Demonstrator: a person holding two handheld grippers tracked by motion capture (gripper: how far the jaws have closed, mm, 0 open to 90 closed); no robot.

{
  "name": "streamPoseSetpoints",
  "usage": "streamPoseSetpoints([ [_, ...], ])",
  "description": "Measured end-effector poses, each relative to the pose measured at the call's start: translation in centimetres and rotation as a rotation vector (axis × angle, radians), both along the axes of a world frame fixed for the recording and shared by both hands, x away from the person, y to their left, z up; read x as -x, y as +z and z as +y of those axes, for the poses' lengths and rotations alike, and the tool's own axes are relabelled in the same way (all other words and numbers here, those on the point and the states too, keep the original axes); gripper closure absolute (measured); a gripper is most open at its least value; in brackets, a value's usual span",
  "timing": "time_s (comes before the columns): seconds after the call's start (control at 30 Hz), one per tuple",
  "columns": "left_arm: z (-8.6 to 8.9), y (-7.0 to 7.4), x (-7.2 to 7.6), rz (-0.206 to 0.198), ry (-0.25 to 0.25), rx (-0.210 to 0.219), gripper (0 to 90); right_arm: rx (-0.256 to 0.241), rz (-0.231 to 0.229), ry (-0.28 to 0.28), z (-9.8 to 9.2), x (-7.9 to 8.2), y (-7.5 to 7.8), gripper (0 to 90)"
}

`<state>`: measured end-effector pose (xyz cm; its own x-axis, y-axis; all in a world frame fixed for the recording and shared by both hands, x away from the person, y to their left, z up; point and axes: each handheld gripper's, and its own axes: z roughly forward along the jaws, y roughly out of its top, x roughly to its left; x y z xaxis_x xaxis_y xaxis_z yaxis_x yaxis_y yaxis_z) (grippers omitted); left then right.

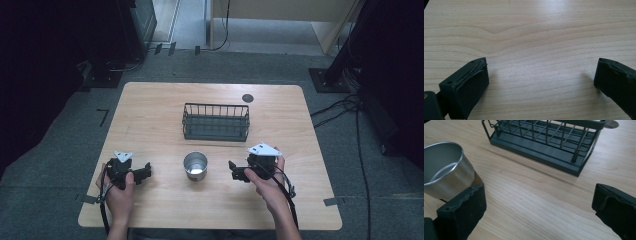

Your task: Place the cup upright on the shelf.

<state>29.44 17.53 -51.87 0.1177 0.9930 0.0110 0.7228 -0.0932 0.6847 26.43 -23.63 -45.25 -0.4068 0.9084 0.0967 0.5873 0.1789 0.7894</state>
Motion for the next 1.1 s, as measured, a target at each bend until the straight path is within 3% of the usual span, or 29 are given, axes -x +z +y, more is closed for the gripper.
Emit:
streamPoseSetpoints([
  [1.1, 0.0, 0.0, 0.0, 0.0, 0.0, 0.0, 0.0, -0.027, 0.003, 0.117, 5.2, 0.1, 0.6, 0.0],
])
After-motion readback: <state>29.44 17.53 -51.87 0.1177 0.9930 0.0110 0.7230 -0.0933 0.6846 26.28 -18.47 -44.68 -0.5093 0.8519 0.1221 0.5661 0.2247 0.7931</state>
